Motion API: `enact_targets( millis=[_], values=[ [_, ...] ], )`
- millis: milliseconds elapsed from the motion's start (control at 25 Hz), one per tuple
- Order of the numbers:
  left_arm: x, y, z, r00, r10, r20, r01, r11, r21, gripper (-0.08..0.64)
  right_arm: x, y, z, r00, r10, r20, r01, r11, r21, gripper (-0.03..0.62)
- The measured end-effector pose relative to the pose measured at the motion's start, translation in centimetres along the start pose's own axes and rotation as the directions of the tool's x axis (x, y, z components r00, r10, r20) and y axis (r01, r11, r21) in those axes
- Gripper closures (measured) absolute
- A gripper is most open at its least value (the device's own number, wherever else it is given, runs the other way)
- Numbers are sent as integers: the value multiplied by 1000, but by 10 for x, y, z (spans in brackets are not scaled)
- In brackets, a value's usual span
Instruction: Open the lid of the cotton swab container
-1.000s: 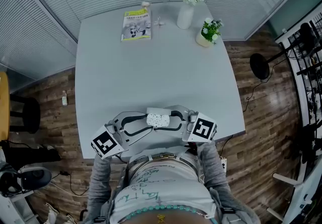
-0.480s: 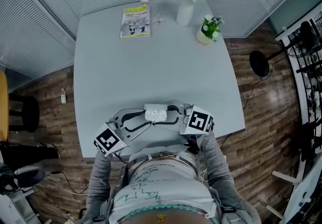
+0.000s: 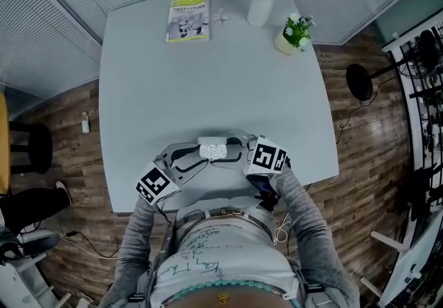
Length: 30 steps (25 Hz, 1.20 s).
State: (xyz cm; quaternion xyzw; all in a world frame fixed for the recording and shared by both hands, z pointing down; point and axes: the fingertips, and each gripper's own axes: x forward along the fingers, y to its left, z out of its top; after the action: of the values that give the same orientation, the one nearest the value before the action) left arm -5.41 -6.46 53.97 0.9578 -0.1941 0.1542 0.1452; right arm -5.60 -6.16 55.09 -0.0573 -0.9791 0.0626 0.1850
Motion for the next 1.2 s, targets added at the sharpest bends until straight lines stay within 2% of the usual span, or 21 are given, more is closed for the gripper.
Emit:
enact_targets(
  millis=[320,680,800,920,1200],
  values=[
    [16,21,-44,997,-6,-82,2,999,-50,405,22,-16,-44,995,23,-98,-20,999,30,394],
    [32,40,-77,990,5,-138,-18,996,-92,405,37,-32,-80,987,43,-156,-34,997,63,394],
    [36,44,-89,986,13,-166,-26,997,-76,405,38,-35,-93,977,45,-207,-34,998,57,394],
    [39,45,-96,983,25,-182,-36,998,-59,405,42,-34,-100,974,48,-220,-40,998,42,394],
    [45,43,-118,965,69,-252,-73,997,-9,405,47,-30,-125,950,34,-309,-52,997,-51,394]
  ],
)
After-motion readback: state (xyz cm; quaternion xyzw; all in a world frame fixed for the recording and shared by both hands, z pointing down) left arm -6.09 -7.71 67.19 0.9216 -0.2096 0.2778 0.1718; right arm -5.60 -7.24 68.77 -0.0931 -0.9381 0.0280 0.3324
